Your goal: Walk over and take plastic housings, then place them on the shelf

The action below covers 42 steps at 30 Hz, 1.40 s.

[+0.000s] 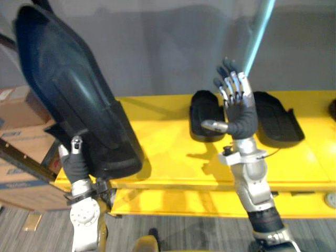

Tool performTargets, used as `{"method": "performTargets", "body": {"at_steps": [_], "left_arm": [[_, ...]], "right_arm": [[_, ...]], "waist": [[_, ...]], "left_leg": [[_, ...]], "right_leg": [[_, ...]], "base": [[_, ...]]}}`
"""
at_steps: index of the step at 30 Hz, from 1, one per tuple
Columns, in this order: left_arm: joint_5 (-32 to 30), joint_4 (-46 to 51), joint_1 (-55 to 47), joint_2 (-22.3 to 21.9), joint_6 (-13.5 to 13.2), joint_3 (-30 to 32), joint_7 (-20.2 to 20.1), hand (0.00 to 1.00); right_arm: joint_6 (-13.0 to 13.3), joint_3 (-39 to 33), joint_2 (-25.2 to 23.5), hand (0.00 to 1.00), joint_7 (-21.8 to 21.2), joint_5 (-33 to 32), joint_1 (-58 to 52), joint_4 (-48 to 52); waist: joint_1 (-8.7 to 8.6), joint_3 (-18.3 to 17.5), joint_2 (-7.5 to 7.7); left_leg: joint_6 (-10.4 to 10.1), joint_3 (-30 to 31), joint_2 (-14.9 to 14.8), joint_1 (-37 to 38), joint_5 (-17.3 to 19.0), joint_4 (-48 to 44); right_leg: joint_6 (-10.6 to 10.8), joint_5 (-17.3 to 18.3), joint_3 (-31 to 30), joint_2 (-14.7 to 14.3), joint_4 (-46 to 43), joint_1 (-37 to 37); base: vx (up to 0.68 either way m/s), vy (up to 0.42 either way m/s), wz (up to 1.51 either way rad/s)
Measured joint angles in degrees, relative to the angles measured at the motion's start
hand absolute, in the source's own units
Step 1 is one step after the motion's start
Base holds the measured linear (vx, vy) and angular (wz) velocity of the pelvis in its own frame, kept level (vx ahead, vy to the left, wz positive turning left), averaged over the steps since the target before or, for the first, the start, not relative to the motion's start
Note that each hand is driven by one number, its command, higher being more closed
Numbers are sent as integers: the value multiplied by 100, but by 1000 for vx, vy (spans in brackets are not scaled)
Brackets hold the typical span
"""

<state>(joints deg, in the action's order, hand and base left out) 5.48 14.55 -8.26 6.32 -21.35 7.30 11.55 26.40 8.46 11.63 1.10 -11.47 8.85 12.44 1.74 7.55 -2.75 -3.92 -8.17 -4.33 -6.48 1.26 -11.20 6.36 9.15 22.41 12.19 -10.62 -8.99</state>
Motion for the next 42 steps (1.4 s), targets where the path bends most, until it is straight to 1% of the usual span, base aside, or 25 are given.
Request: {"method": "performTargets", "body": {"at_steps": [1,3,4,7,8,9,10,11,12,13,15,17,18,19,21,22,24,26,27,28,30,33,36,40,42], "left_arm": [[-61,-28,130,163,76,-12,-89,100],[-160,-32,232,378,210,32,-179,100],[-165,-52,260,487,324,49,-214,100],[-315,-157,357,522,625,110,-280,100],[-435,-199,367,539,939,173,-279,100],[-433,-223,363,567,1067,177,-278,100],[-433,-259,373,605,1262,207,-284,100],[-430,-299,372,635,1567,270,-286,100],[-419,-417,372,635,1834,373,-277,100],[-421,-471,376,636,1954,428,-264,100],[-423,-607,416,649,2425,618,-180,100],[-417,-798,615,666,2707,617,-123,100],[-417,-940,752,667,2818,626,-92,100],[-417,-998,820,668,2874,635,-67,100],[-418,-1374,1148,669,3074,704,-35,100],[-415,-1530,1234,682,3136,788,-10,100],[-375,-1892,1396,783,3194,905,156,100],[-263,-2488,1660,1153,3280,1103,389,100],[-190,-2598,1711,1229,3314,1166,416,100],[-60,-2716,1746,1382,3421,1320,554,100],[108,-2721,1748,1394,3530,1525,600,100],[134,-2717,1749,1356,3880,1645,586,100],[120,-2717,1773,1238,4082,1630,501,100],[27,-2804,1803,1211,4130,1620,253,100],[10,-3219,1945,1337,4179,1505,55,100]], "right_arm": [[1,-62,-137,0,157,122,-295,72],[-11,-60,-415,0,322,117,-595,72],[-12,-64,-538,0,420,109,-750,89],[-47,-279,-660,0,521,110,-1120,479],[-57,-528,-717,0,489,109,-1265,599],[-74,-626,-724,0,481,109,-1324,614],[-124,-769,-734,0,479,111,-1414,617],[-181,-945,-737,0,471,111,-1552,617],[-192,-1107,-727,0,393,104,-1665,625],[-192,-1181,-715,0,345,102,-1707,639],[-192,-1439,-652,0,42,33,-1819,691],[-192,-1577,-588,0,-109,-24,-1965,724],[-192,-1574,-541,0,-134,-25,-2027,738],[-192,-1574,-536,0,-112,-22,-2037,739],[-217,-1579,-580,0,168,56,-2161,734],[-260,-1609,-600,0,355,171,-2225,714],[-320,-1819,-684,0,873,458,-2323,555],[-529,-2562,-808,0,1895,744,-2372,-249],[-566,-2806,-838,0,2130,749,-2374,-526],[-672,-3417,-938,0,2622,743,-2399,-1190],[-672,-3993,-1066,0,2905,705,-2567,-1745],[-677,-4324,-1258,0,2908,675,-3064,-2180],[-701,-4326,-1481,0,2886,675,-3306,-2737],[-778,-4324,-1582,0,2640,592,-3356,-3383],[-929,-4290,-1514,0,2265,410,-3339,-3902]], "waist": [[-55,18,83],[-80,56,173],[-116,61,195],[-254,41,228],[-274,40,236],[-274,37,240],[-296,42,256],[-365,38,296],[-429,19,268],[-460,7,247],[-597,-18,162],[-605,-30,137],[-659,-43,114],[-703,-37,103],[-798,-25,30],[-868,-27,2],[-904,-34,-37],[-922,-21,-63],[-930,-18,-69],[-1025,-9,-87],[-1071,-37,-160],[-1184,-118,-285],[-1220,-143,-320],[-1187,-170,-347],[-1153,-230,-320]], "left_leg": [[58,-168,123,96,-9,196],[116,-517,190,219,-57,480],[139,-669,190,252,-76,607],[119,-808,193,284,-280,986],[115,-944,202,457,-509,1387],[116,-1007,204,549,-627,1551],[130,-1031,203,588,-701,1629],[112,-1086,199,633,-734,1629],[129,-1137,155,665,-763,1628],[127,-1152,133,667,-768,1627],[85,-1275,38,675,-808,1624],[71,-1299,-39,738,-817,1625],[59,-1299,-74,743,-823,1626],[54,-1299,-85,741,-826,1626],[40,-1321,-111,729,-817,1629],[36,-1329,-110,728,-814,1629],[24,-1420,-118,729,-803,1630],[15,-1590,-169,720,-783,1630],[16,-1612,-177,721,-783,1630],[17,-1632,-178,732,-787,1630],[16,-1693,-185,748,-790,1629],[15,-1746,-219,787,-791,1631],[-34,-1835,-287,859,-703,1633],[-36,-2198,-343,925,-678,1634],[-53,-2290,-337,940,-697,1634]], "right_leg": [[26,-22,-165,150,-11,111],[-121,-127,-420,246,-18,309],[-255,-179,-511,216,59,379],[-239,-181,-643,79,485,400],[-215,-195,-678,61,569,469],[-164,-229,-682,62,569,486],[-59,-311,-685,64,574,489],[-7,-544,-702,78,583,478],[63,-582,-741,40,596,474],[134,-629,-779,9,606,475],[155,-700,-892,-120,691,483],[147,-706,-959,-190,726,459],[137,-708,-968,-225,740,459],[134,-709,-968,-229,747,463],[106,-725,-989,-248,773,483],[102,-728,-996,-269,780,485],[92,-744,-1039,-271,809,506],[66,-773,-1200,-298,841,604],[63,-782,-1227,-302,849,615],[87,-805,-1268,-308,848,616],[84,-833,-1315,-311,845,615],[81,-833,-1327,-328,846,584],[65,-825,-1358,-345,846,510],[22,-803,-1333,-330,893,489],[25,-806,-1329,-317,892,485]], "base": [[-46,218,-42],[-64,206,-65],[-63,158,-54],[-25,64,-22],[-7,28,-31],[11,10,-36],[27,-4,-24],[56,-27,-23],[66,-39,-21],[99,-59,-28],[110,-61,-29],[64,-55,-22],[28,-42,-12],[14,-32,-6],[-22,4,-5],[-35,14,-6],[-25,20,-15],[-28,23,-32],[-11,12,-20],[11,10,-10],[42,16,-11],[39,5,-6],[-16,8,-11],[-23,16,3],[21,30,3]]}}
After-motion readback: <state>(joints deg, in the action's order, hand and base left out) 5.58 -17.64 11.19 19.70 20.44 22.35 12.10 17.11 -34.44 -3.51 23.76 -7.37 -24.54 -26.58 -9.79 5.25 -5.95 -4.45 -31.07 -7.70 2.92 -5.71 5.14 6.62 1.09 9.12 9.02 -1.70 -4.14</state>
